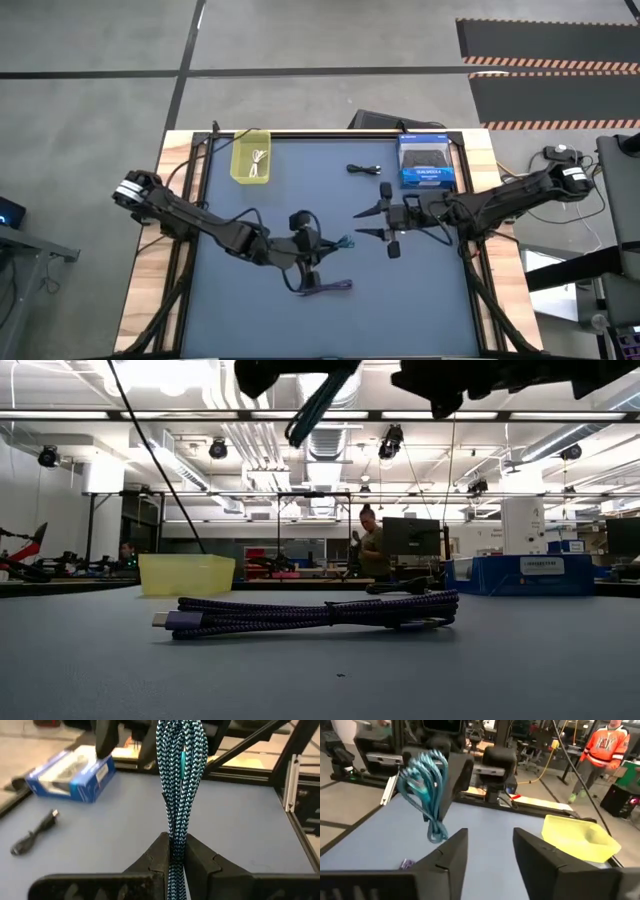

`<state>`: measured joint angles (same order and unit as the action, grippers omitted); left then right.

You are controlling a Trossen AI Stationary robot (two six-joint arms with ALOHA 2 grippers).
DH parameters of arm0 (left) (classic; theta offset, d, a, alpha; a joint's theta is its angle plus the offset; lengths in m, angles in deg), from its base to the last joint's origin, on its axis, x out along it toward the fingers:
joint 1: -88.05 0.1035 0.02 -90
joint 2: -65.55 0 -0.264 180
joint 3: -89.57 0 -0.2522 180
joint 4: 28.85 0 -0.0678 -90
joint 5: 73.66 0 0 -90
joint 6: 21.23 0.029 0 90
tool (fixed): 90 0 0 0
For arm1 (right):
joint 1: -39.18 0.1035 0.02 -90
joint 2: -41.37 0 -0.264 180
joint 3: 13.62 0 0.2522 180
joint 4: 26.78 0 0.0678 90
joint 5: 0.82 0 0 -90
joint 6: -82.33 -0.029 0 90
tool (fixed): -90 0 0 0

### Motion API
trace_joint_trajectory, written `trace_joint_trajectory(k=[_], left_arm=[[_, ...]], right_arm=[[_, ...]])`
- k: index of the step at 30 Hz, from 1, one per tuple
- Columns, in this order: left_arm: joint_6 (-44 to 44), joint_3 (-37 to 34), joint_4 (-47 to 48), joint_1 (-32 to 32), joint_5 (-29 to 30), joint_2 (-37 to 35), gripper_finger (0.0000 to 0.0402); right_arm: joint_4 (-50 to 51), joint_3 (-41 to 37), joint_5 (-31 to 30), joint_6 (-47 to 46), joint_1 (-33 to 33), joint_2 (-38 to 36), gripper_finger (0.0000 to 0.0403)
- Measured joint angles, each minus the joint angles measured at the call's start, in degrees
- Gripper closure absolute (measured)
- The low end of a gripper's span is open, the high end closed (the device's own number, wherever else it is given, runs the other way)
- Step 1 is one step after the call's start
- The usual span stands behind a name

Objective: Pick and place USB-C Cables
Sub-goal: Put the blue black charger cable into the yellow bin

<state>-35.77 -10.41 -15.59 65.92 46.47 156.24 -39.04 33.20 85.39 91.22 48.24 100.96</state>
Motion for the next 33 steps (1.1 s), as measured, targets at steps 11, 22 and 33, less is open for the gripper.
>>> trace_joint_trajectory(k=[11, 22, 33], left_arm=[[13.1, -0.1, -1.1, 1.1, 0.0, -6.6, 0.0379], [21.6, -0.2, -1.6, 4.8, 0.0, -9.9, 0.0379], [23.5, -0.2, 0.0, 13.3, 0.2, -10.2, 0.0379]], right_arm=[[-2.8, 2.0, 2.6, 1.5, 0.0, 3.7, 0.0205], [-1.3, 2.2, 2.1, 4.5, -0.2, -0.2, 0.0219], [8.4, 2.2, -4.4, 6.1, -0.2, -5.4, 0.0224]])
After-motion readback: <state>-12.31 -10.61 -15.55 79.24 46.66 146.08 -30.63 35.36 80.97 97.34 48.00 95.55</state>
